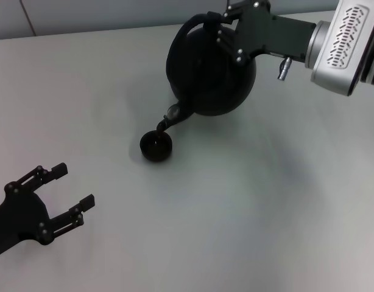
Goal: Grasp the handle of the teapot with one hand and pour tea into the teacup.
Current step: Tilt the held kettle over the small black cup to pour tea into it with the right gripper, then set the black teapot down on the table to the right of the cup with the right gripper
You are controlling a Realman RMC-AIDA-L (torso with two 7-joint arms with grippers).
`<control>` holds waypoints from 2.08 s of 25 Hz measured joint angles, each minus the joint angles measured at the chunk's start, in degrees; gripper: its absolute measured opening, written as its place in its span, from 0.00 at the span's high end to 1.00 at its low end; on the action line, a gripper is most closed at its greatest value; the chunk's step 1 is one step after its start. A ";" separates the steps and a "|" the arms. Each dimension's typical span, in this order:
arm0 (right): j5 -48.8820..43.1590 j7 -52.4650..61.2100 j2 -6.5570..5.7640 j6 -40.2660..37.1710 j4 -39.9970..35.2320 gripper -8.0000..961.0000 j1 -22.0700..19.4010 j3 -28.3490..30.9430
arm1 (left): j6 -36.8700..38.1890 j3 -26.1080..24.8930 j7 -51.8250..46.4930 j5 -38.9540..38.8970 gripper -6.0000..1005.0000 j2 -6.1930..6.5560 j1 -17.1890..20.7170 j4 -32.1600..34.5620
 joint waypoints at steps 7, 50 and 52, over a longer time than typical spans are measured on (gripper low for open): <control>0.15 -0.71 0.00 0.93 -0.09 0.86 0.03 -1.73 | -0.10 0.00 -0.02 0.00 0.20 -0.04 -0.46 -0.36; 19.63 25.07 0.18 -2.60 5.16 0.85 -12.16 -0.11 | 0.18 -0.08 -0.07 -0.70 0.20 -0.01 -0.50 -0.79; 19.66 24.97 0.22 -2.72 5.49 0.85 -12.86 -0.03 | 0.27 -0.07 -0.02 -0.70 0.20 -0.02 -0.44 -0.79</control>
